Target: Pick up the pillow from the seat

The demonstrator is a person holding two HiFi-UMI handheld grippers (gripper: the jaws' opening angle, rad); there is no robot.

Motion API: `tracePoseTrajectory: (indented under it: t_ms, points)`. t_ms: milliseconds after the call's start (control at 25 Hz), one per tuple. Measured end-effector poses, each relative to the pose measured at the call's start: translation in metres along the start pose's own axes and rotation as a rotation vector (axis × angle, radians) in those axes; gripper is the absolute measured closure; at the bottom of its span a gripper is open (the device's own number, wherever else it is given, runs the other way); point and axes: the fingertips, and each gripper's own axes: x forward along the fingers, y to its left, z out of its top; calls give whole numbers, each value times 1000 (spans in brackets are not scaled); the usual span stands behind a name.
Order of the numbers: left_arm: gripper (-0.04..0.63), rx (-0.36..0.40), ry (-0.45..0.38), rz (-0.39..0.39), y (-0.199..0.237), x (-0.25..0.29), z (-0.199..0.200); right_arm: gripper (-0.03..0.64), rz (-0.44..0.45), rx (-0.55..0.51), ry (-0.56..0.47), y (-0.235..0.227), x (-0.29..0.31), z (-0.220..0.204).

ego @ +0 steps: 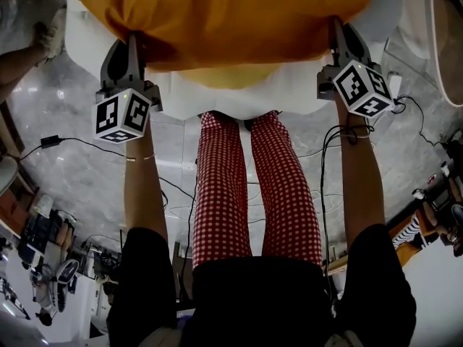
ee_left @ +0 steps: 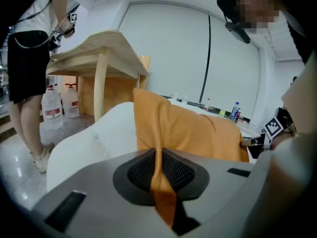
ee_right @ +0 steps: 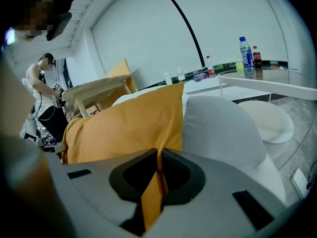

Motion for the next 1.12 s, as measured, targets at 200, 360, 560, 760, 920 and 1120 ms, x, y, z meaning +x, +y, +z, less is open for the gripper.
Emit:
tracePoseTrajectory:
  t_ms: [200, 360, 560, 760, 920, 1120]
  points:
    - [552, -5, 17, -7, 0, -1, -4, 572, -15, -2, -20, 3, -5, 7]
    - [552, -26, 28, -11, 0, -1, -11, 575, -28, -9, -25, 3, -7, 10]
    - [554, -48, 27, -22, 0, -3, -10, 578, -39, -18, -35, 6, -12, 16]
    - [554, -53, 22, -42, -7, -14, -1, 580, -53, -8, -59, 9, -29, 25]
    - [554, -48, 21, -49, -12, -27, 7, 580, -56, -11, -70, 14, -44, 31]
    - [554, -56, 19, -45, -7, -39, 14, 580, -45, -23, -79, 27, -54, 40]
